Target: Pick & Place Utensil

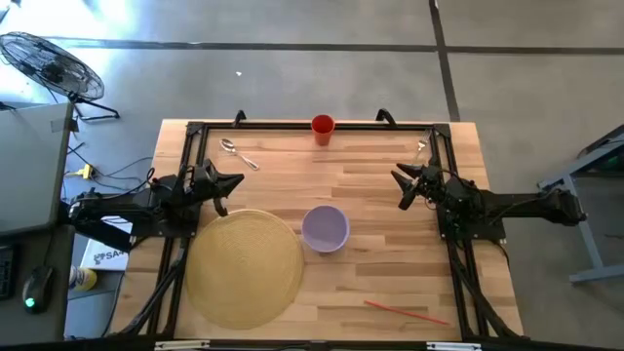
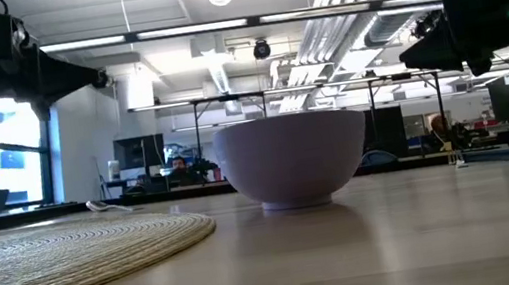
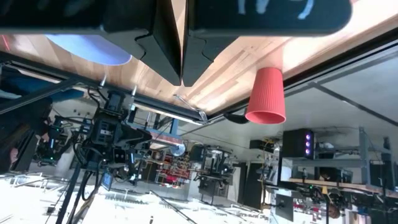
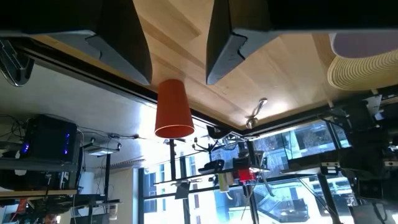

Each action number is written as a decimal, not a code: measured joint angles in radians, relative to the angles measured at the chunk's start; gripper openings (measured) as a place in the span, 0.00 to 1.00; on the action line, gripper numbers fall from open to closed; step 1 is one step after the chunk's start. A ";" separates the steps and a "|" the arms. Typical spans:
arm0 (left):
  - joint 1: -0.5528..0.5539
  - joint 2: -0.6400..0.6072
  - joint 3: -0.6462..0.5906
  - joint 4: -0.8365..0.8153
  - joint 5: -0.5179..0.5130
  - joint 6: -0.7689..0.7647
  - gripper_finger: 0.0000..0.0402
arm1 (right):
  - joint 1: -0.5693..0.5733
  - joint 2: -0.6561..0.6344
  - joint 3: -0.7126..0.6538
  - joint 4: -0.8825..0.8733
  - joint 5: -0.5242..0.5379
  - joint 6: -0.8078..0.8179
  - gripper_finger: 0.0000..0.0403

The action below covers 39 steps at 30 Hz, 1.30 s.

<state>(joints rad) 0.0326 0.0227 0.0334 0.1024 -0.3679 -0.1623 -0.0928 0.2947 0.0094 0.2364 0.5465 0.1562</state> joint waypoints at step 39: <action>0.000 0.000 0.000 0.024 0.014 -0.218 0.03 | 0.000 0.000 0.000 0.000 0.000 0.000 0.36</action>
<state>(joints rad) 0.0322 0.0231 0.0334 0.1259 -0.3543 -0.3807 -0.0929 0.2946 0.0097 0.2364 0.5465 0.1562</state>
